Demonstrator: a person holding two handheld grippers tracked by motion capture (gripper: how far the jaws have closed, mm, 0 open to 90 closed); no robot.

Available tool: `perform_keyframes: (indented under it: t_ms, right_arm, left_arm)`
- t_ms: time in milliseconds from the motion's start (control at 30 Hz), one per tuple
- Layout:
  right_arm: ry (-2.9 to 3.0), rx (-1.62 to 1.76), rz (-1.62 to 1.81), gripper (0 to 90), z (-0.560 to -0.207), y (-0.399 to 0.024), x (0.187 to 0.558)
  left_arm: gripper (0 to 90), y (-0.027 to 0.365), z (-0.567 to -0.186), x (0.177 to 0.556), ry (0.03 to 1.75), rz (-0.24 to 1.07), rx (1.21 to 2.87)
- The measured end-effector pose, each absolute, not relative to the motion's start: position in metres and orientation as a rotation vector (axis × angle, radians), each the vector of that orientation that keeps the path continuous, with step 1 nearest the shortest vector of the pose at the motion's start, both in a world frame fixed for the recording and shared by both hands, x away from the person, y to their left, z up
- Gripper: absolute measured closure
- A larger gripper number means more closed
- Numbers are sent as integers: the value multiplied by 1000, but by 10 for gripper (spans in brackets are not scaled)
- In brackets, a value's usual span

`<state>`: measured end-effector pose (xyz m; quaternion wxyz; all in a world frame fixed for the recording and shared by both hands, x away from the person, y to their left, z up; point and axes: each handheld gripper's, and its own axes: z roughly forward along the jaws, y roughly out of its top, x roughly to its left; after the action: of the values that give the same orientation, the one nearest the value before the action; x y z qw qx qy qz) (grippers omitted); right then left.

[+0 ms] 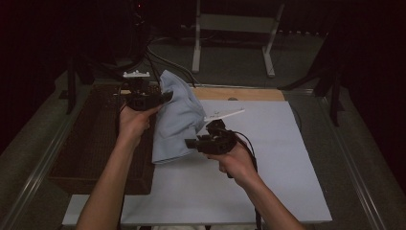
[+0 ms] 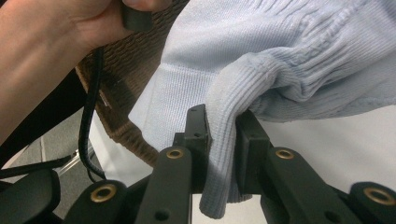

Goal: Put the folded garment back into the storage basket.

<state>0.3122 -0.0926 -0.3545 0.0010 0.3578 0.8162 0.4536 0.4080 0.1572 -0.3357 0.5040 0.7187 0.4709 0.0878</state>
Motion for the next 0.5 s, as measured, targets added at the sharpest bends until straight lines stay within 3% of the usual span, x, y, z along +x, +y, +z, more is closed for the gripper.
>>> perform_keyframes:
  t_ms: [500]
  right_arm:
    - [2569, 1115, 1423, 783, -353, -81, 315]
  left_arm:
    - [815, 168, -334, 407, 1146, 225, 1722]
